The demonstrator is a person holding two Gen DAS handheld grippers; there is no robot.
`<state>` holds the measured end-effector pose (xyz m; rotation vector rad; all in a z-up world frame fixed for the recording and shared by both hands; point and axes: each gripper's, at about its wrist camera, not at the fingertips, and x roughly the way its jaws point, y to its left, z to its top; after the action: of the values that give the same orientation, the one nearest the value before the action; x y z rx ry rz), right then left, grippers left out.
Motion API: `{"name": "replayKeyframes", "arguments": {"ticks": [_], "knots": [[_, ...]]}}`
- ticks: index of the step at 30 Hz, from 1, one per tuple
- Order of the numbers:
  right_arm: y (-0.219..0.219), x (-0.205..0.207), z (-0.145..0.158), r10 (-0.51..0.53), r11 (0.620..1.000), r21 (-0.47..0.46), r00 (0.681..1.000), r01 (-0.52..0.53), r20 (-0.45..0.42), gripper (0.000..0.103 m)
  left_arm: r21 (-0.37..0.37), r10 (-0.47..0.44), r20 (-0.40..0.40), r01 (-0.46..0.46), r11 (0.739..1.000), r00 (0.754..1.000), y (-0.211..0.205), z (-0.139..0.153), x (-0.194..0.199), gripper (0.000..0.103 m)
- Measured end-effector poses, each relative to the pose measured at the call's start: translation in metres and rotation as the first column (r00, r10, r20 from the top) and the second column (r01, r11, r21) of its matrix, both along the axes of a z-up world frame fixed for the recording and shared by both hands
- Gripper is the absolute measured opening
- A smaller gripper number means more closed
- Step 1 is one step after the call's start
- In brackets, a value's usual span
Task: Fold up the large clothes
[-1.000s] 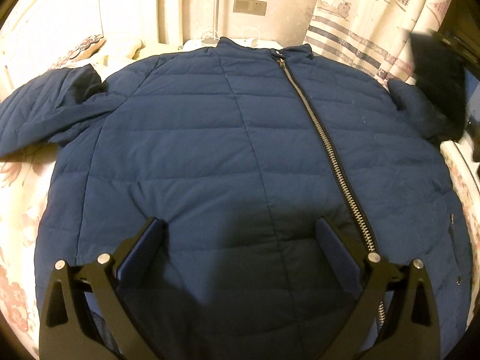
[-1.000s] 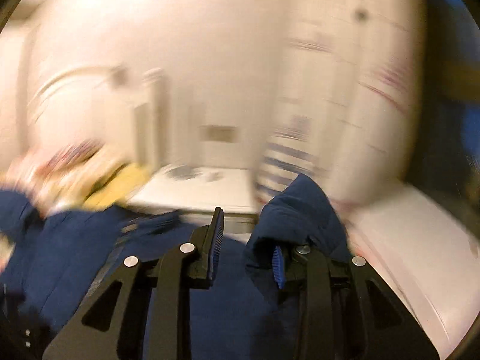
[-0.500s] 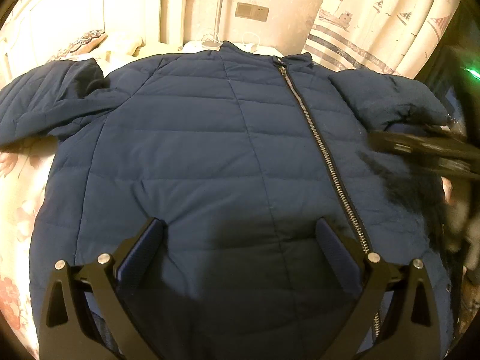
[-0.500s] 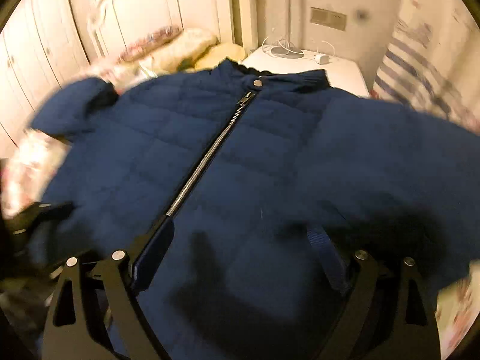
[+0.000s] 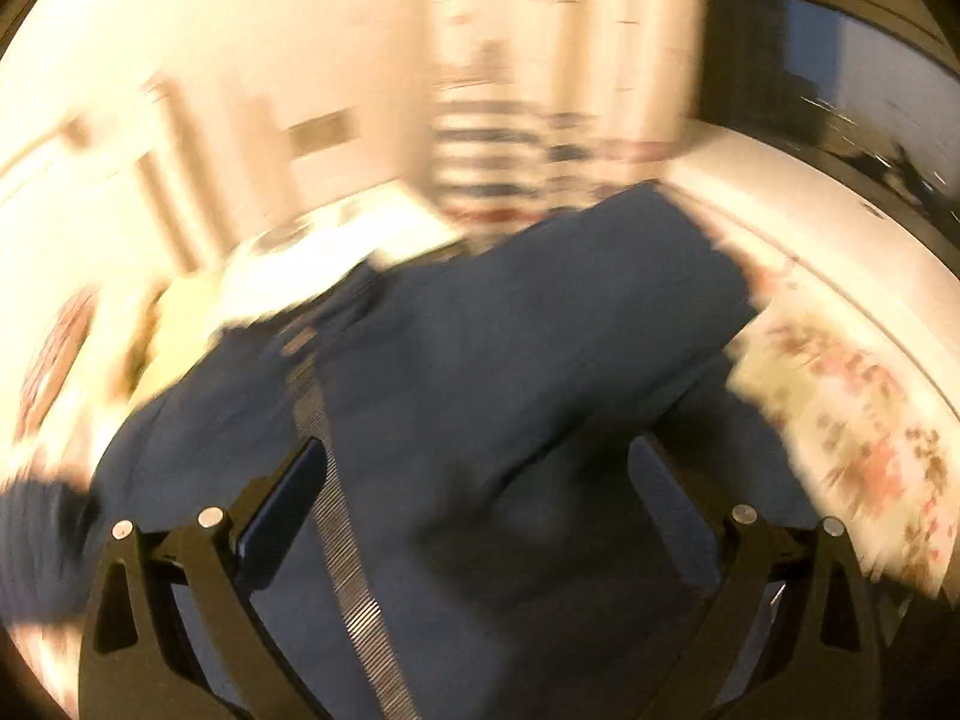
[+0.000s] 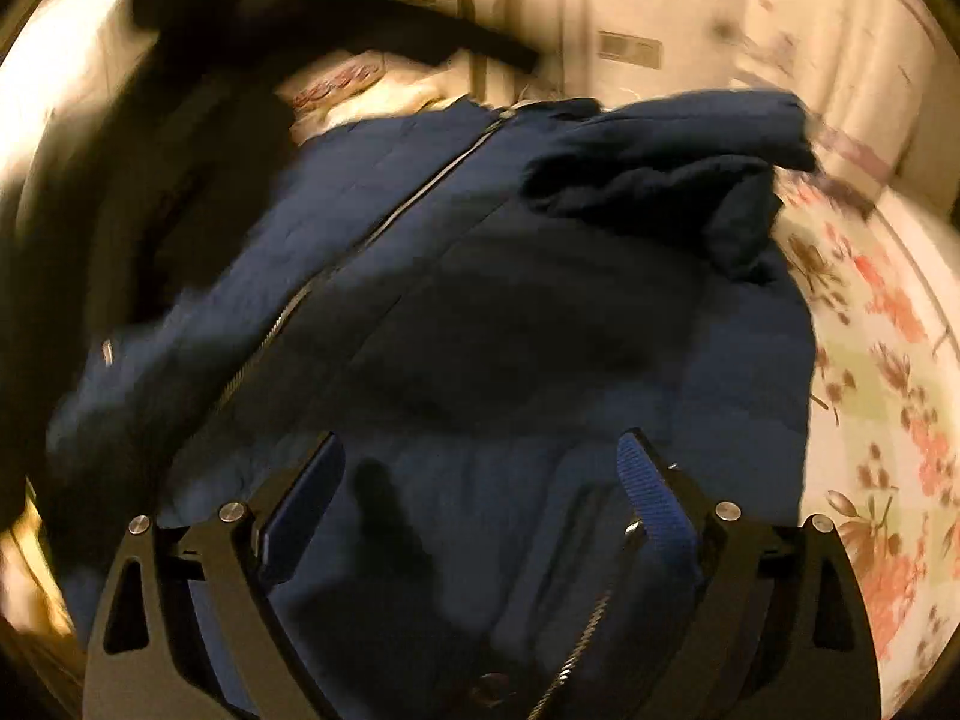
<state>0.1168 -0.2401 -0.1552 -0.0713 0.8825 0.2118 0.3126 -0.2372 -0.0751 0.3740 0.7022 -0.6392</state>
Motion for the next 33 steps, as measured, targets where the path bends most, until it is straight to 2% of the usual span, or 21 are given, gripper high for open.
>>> {"name": "replayKeyframes", "arguments": {"ticks": [3,6,7,8,9,10,11,12,13,15,16,17,19,21,24,27,28,30,32,33], "knots": [[0.014,0.001,-0.008,0.009,0.998,-0.068,1.0,-0.01,-0.002,0.091,0.071,-0.101,0.039,0.098,0.993,0.994,-0.058,-0.003,-0.003,0.1],[0.008,0.002,-0.009,0.008,0.999,-0.04,1.0,-0.008,-0.006,0.091,0.133,-0.159,0.05,0.151,0.979,0.986,-0.096,-0.013,-0.008,0.097],[0.007,0.002,-0.01,0.007,1.0,-0.031,1.0,-0.008,-0.007,0.091,0.156,-0.166,0.062,0.155,0.976,0.984,-0.105,-0.017,-0.01,0.089],[0.004,0.002,-0.01,0.007,1.0,-0.02,1.0,-0.007,-0.009,0.091,0.178,-0.153,0.09,0.135,0.975,0.984,-0.109,-0.02,-0.011,0.055],[0.003,0.003,-0.011,0.007,1.0,-0.015,1.0,-0.007,-0.01,0.091,0.165,-0.126,0.08,0.112,0.98,0.989,-0.107,-0.02,-0.007,0.04],[0.002,0.005,-0.012,0.007,1.0,-0.014,1.0,-0.007,-0.009,0.091,0.1,-0.105,0.046,0.099,0.99,0.993,-0.098,-0.017,-0.001,0.034],[0.001,0.005,-0.012,0.006,1.0,-0.012,1.0,-0.006,-0.008,0.091,0.023,-0.087,0.021,0.086,0.996,0.996,-0.085,-0.011,0.003,0.027],[0.0,0.006,-0.012,0.005,1.0,-0.009,1.0,-0.005,-0.007,0.091,-0.069,-0.052,0.005,0.052,0.996,0.999,-0.064,-0.001,0.009,0.024],[-0.001,0.005,-0.011,0.004,1.0,-0.005,1.0,-0.004,-0.006,0.091,-0.124,-0.024,-0.004,0.023,0.992,1.0,-0.047,0.005,0.013,0.023],[-0.004,0.007,-0.012,0.001,1.0,0.003,1.0,-0.001,-0.005,0.091,-0.262,0.053,-0.031,-0.059,0.963,0.998,0.007,0.021,0.022,0.018],[-0.007,0.009,-0.012,-0.001,1.0,0.006,1.0,0.001,-0.005,0.091,-0.306,0.089,-0.041,-0.097,0.947,0.995,0.029,0.026,0.027,0.018],[-0.005,0.011,-0.012,-0.001,1.0,0.007,1.0,0.001,-0.004,0.091,-0.359,0.137,-0.064,-0.15,0.921,0.989,0.063,0.031,0.033,0.018],[-0.008,0.013,-0.013,0.0,1.0,0.011,1.0,0.001,-0.005,0.091,-0.404,0.22,-0.105,-0.244,0.882,0.97,0.124,0.031,0.041,0.018],[-0.009,0.015,-0.013,0.001,1.0,0.015,1.0,-0.001,-0.008,0.091,-0.407,0.291,-0.141,-0.323,0.854,0.946,0.173,0.022,0.049,0.018],[-0.004,0.012,-0.012,0.003,1.0,0.012,1.0,-0.002,-0.01,0.092,-0.385,0.379,-0.254,-0.452,0.804,0.89,0.247,-0.014,0.059,0.017],[-0.004,0.012,-0.01,0.0,1.0,0.011,1.0,0.0,-0.007,0.091,-0.386,0.397,-0.348,-0.516,0.765,0.849,0.29,-0.051,0.058,0.017],[-0.006,0.013,-0.009,-0.009,1.0,0.015,1.0,0.009,-0.001,0.091,-0.397,0.391,-0.369,-0.523,0.754,0.843,0.297,-0.059,0.058,0.017],[-0.008,0.007,-0.001,-0.043,0.998,0.04,0.999,0.042,0.025,0.091,-0.447,0.353,-0.427,-0.534,0.718,0.832,0.312,-0.079,0.055,0.017],[-0.028,0.012,0.012,-0.104,0.991,0.091,0.992,0.098,0.066,0.091,-0.469,0.334,-0.447,-0.535,0.702,0.83,0.318,-0.083,0.057,0.017],[-0.041,0.018,0.022,-0.154,0.983,0.117,0.984,0.143,0.091,0.091,-0.478,0.325,-0.442,-0.526,0.703,0.836,0.317,-0.081,0.057,0.018]]}}
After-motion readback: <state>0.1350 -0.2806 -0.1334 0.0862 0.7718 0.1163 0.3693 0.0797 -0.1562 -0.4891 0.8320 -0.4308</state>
